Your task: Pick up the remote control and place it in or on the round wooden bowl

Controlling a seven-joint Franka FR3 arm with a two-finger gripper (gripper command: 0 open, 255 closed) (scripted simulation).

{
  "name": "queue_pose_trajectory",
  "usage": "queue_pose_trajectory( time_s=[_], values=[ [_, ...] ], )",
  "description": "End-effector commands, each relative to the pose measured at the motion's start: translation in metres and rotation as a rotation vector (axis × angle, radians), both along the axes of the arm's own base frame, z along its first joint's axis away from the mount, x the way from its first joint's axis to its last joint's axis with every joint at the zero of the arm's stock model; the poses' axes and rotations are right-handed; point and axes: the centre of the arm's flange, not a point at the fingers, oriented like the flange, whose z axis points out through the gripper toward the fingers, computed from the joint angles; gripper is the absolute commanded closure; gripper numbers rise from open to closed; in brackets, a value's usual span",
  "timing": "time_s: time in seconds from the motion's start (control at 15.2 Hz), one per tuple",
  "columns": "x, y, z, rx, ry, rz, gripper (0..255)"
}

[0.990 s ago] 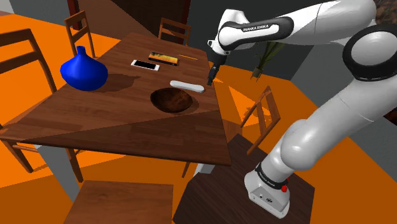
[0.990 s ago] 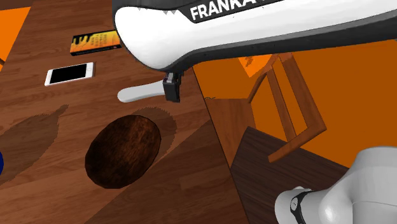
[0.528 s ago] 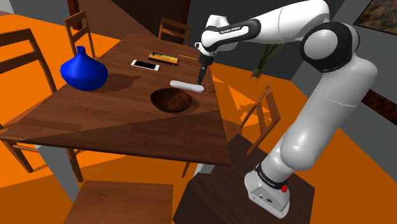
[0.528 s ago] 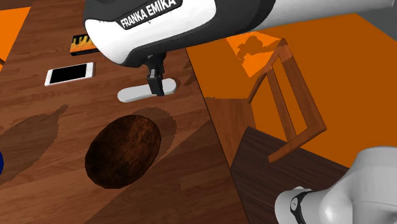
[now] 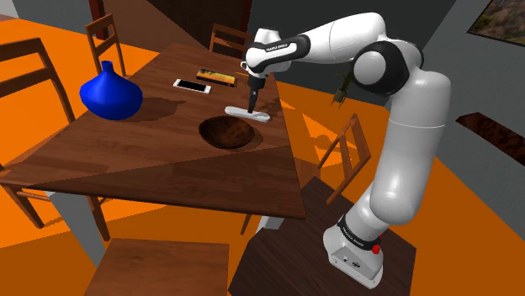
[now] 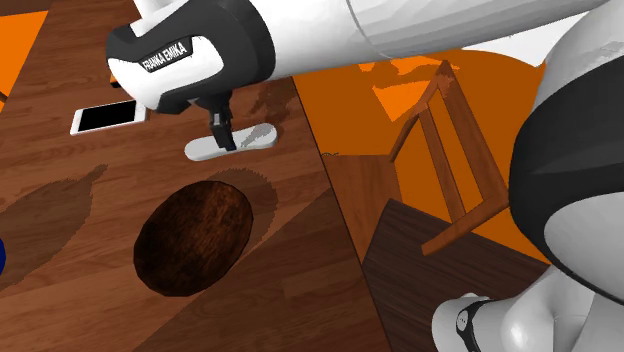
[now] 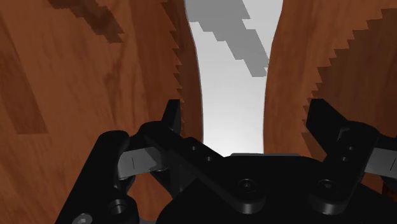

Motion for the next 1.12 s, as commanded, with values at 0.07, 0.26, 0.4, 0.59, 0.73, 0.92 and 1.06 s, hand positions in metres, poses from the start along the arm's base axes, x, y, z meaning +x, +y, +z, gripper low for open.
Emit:
queue_pose_trajectory(
  time_s=[0.07,0.26,0.4,0.59,0.73,0.92,1.06],
  values=[
    [0.004,-0.002,-0.016,0.000,0.000,0.006,0],
    [0.004,-0.002,-0.032,0.000,0.000,0.006,0],
    [0.004,-0.002,-0.035,0.000,0.000,0.006,0],
    [0.004,-0.002,-0.035,0.000,0.000,0.006,0],
    [0.004,-0.002,-0.035,0.000,0.000,0.006,0],
    [0.004,-0.002,-0.035,0.000,0.000,0.006,255],
    [0.004,-0.002,-0.035,0.000,0.000,0.006,255]
  ],
)
